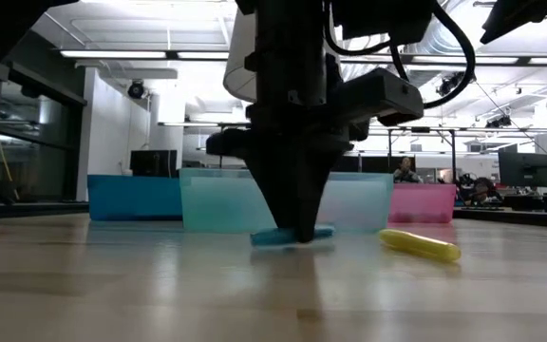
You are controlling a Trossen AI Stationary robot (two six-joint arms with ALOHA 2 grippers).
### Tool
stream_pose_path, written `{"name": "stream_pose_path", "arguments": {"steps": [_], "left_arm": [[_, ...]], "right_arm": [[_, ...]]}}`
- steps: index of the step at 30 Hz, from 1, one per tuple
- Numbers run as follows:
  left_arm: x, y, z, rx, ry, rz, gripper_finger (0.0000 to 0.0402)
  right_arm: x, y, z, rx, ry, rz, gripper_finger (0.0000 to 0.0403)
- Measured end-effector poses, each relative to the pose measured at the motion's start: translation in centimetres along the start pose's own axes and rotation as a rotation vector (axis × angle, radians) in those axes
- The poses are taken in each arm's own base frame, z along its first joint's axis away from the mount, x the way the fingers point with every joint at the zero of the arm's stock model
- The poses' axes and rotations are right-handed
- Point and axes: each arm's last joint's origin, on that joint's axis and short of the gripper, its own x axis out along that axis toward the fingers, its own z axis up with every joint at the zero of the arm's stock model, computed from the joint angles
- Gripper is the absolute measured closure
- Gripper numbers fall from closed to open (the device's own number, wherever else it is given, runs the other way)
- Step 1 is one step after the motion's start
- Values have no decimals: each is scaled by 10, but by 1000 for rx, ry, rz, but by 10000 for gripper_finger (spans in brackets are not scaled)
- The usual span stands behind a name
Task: Pick & Place Markers
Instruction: Put the blue pen into the green bin
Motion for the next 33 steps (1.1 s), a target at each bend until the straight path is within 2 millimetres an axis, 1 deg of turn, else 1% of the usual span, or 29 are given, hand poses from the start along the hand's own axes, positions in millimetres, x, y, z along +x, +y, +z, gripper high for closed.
{"name": "stream_pose_path", "arguments": {"steps": [5,9,15,16,22,33], "left_arm": [[-25,-8,6,49,-46,-30,375],[-45,-8,11,55,-98,-10,375],[-83,6,18,50,-156,125,375],[-86,9,20,48,-166,149,375],[-101,31,36,-7,-202,195,375],[-100,67,79,-134,-204,191,375]], "right_arm": [[0,0,0,-1,1,-3,187],[0,0,0,-3,4,-4,187],[0,0,0,-3,5,-1,187],[0,0,0,-3,5,-1,187],[0,0,-1,-4,7,-2,187],[0,-1,-1,-7,11,-7,187]]}}
